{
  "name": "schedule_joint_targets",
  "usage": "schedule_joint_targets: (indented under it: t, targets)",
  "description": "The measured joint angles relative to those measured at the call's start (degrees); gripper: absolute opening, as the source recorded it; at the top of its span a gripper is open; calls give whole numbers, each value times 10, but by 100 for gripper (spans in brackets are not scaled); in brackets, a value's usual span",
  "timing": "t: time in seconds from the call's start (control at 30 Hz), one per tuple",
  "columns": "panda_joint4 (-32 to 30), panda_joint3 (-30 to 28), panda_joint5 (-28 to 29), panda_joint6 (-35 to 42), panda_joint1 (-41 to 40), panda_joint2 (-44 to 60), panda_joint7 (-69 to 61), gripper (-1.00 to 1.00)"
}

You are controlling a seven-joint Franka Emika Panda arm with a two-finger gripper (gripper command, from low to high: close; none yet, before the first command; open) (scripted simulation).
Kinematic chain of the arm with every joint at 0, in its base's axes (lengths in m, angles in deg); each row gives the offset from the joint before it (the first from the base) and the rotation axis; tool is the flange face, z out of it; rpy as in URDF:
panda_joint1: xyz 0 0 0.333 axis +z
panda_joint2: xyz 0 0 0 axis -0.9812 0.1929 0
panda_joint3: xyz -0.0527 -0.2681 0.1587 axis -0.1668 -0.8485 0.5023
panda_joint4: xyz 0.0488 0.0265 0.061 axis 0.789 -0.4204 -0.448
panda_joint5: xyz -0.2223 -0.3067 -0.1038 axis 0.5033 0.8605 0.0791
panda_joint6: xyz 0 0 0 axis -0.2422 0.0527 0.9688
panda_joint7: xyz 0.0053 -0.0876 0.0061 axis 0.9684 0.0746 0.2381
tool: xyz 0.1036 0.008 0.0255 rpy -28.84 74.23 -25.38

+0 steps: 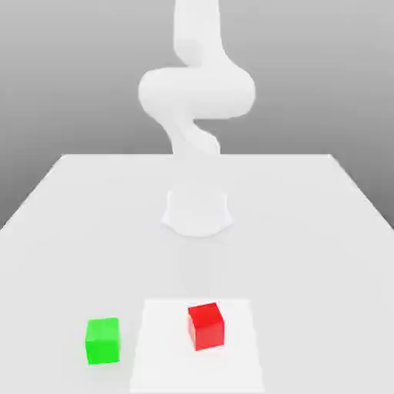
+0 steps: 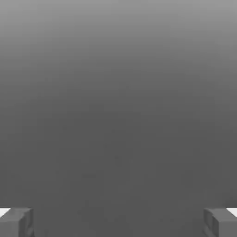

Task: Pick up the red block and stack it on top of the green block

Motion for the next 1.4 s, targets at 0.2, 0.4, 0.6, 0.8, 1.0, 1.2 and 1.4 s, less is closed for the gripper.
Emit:
schedule_joint_targets:
  t: [0.2, 0.4, 0.6, 0.8, 1.0, 1.2, 1.4]
  targets:
    - [-69, -6, 6, -74, 11, 131, -35, 0]
    - [-135, -12, 6, -146, 22, 256, -72, 0]
    - [-201, -14, 0, -217, 30, 380, -113, 0]
    - [-215, -10, -11, -310, 30, 505, -135, 0]
    - [-208, -6, -14, -355, 27, 558, -138, -100]
    - [-212, -6, -10, -327, 26, 525, -135, -100]
    - [-212, -23, -5, -233, -8, 432, -139, -100]
